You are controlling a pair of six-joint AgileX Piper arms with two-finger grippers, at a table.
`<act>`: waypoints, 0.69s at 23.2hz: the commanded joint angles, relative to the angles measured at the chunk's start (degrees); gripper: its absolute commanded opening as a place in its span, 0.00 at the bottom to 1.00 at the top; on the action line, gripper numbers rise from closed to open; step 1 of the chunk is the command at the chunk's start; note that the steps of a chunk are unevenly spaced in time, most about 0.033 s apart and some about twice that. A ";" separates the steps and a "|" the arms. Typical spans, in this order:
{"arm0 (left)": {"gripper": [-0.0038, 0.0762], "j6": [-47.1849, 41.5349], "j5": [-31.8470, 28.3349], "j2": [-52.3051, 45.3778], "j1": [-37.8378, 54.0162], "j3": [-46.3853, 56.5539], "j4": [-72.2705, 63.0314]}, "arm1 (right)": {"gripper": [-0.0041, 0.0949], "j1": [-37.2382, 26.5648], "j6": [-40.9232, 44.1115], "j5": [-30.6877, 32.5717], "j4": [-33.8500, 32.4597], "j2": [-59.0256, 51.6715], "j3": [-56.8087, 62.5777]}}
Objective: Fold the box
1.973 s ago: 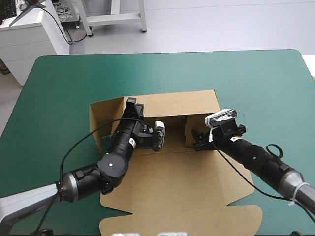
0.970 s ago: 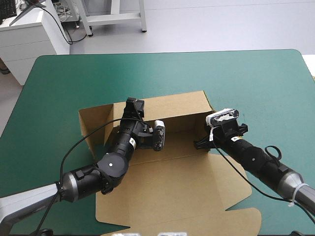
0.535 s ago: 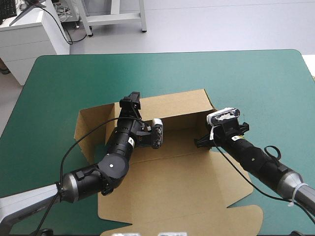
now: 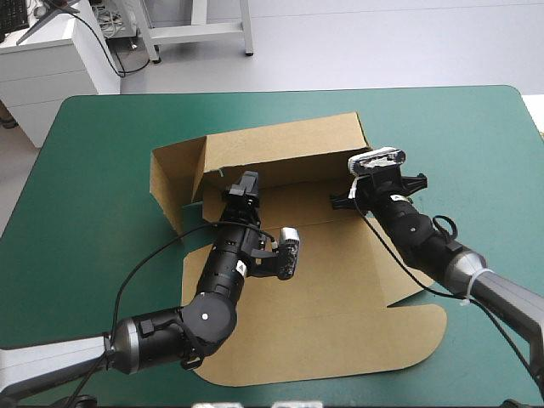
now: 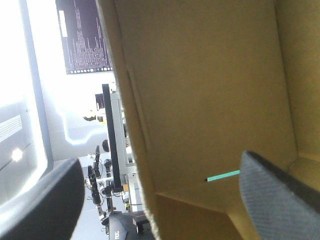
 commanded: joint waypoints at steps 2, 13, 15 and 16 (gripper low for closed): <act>0.71 -0.37 2.56 -1.54 -0.93 -1.44 2.60 | 0.03 -0.29 -10.13 -4.74 7.59 2.09 -5.62; 0.07 23.86 0.64 -1.54 3.21 -12.42 -32.96 | 0.03 -2.58 -13.47 0.76 12.34 4.80 -8.84; 0.07 38.81 1.04 -1.42 9.96 -21.01 -55.48 | 0.03 -3.43 -15.71 2.23 15.01 4.80 -8.84; 0.07 44.06 2.71 -1.42 14.84 -26.83 -66.82 | 0.03 -3.58 -17.18 2.65 16.25 4.80 -8.84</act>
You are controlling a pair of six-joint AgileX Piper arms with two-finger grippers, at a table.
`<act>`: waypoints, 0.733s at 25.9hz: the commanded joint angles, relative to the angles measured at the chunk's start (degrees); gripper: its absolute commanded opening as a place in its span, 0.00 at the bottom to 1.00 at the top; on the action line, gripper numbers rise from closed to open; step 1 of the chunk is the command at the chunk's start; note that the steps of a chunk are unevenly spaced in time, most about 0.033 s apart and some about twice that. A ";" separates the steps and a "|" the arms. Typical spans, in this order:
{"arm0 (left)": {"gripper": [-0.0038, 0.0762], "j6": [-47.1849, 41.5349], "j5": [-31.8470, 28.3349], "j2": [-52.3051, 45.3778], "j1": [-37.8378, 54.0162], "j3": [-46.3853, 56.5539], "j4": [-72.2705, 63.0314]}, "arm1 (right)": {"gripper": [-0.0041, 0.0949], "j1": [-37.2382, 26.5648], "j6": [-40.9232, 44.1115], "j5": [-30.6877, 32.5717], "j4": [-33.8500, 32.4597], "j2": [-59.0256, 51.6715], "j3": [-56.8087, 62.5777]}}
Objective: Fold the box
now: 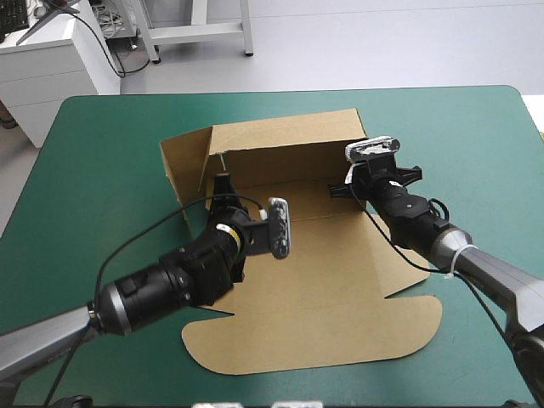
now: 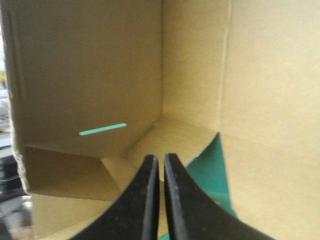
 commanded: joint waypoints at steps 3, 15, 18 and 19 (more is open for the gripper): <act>0.06 11.10 4.39 -1.86 20.14 -20.56 -28.84 | 0.03 -0.72 -4.39 0.65 3.05 -2.18 -2.18; 0.06 8.61 4.53 -1.76 71.36 -20.88 -68.12 | 0.03 -0.72 -4.39 1.70 3.05 -2.18 -2.18; 0.06 8.61 2.92 -1.76 80.23 -15.81 -75.20 | 0.03 -0.72 -4.39 1.82 3.05 -2.18 -2.18; 0.06 8.61 2.16 -1.76 82.53 -13.83 -77.61 | 0.03 -0.72 -4.39 1.82 3.05 -2.18 -2.18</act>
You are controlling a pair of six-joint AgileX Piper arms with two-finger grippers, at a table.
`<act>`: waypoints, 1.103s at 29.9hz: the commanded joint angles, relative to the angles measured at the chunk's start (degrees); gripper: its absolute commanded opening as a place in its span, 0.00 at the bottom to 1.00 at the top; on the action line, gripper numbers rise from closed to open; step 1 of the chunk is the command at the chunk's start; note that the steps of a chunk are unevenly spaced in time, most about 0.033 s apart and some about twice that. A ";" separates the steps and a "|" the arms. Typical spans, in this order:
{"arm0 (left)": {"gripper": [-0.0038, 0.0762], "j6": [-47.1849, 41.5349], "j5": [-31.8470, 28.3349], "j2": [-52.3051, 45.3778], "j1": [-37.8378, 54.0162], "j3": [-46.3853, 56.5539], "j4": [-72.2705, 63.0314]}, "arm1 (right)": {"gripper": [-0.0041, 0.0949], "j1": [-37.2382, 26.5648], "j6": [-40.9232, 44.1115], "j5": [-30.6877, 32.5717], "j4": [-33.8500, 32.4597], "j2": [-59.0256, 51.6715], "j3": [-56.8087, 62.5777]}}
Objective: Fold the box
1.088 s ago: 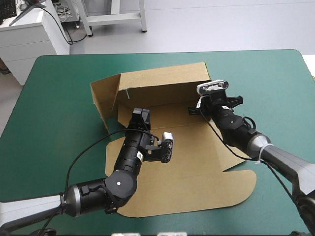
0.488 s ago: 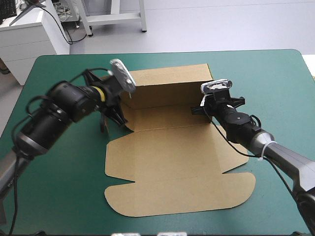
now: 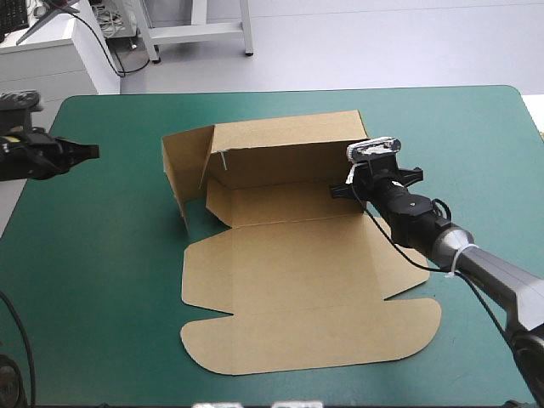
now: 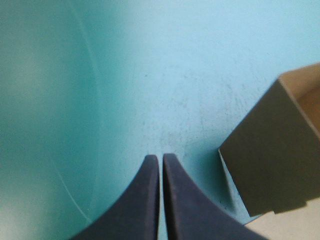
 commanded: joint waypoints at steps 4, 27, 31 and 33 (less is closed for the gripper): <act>0.06 -0.33 -7.80 -1.79 11.28 9.82 -16.04 | 0.03 -0.26 -0.54 0.94 -0.88 -2.24 -2.13; 0.06 0.26 -11.49 -1.79 11.76 13.43 -18.64 | 0.03 -3.88 -15.91 11.57 13.93 -1.08 -3.16; 0.06 0.26 -11.48 -1.79 11.76 13.43 -18.64 | 0.03 -3.88 -16.12 14.49 13.48 -0.69 -3.16; 0.06 0.26 -11.73 -1.79 11.76 13.43 -18.64 | 0.03 -3.88 -18.58 13.37 11.58 -0.69 -3.16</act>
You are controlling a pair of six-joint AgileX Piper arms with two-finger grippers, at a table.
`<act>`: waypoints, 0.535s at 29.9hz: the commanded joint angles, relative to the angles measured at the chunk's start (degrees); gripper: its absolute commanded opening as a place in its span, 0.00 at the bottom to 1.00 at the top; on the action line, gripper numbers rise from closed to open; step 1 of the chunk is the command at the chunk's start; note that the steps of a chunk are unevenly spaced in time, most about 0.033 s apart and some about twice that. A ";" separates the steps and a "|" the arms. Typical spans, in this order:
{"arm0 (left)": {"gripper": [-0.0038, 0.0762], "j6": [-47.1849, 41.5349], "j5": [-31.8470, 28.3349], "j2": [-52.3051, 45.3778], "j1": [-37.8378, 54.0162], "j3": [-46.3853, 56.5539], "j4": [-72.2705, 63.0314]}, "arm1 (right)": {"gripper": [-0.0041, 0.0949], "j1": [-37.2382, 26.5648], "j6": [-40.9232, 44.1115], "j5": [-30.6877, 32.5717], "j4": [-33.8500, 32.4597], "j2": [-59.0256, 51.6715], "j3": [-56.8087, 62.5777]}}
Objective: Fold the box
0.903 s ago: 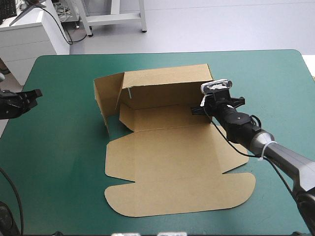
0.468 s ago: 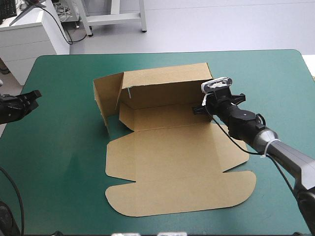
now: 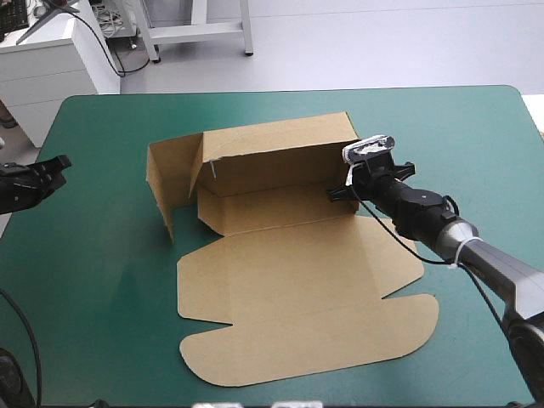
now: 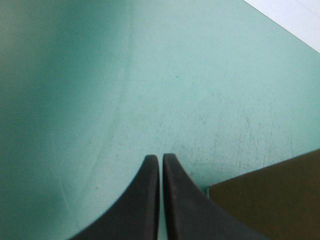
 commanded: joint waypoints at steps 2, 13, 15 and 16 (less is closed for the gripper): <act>0.06 0.08 -2.29 -1.85 0.19 -1.40 -2.92 | 0.03 -0.30 -5.61 -1.11 0.67 -2.10 -2.02; 0.06 0.08 -2.79 -1.85 0.19 -1.40 -3.15 | 0.03 -0.30 -11.12 -4.70 4.03 -1.98 -2.02; 0.06 0.72 -2.88 -1.85 0.19 -1.40 -3.29 | 0.03 -0.30 -13.57 -5.16 4.03 -1.98 -2.02; 0.06 1.47 -2.88 -1.85 0.19 -1.40 -3.90 | 0.03 -0.30 -12.82 -5.47 4.03 -1.98 -2.02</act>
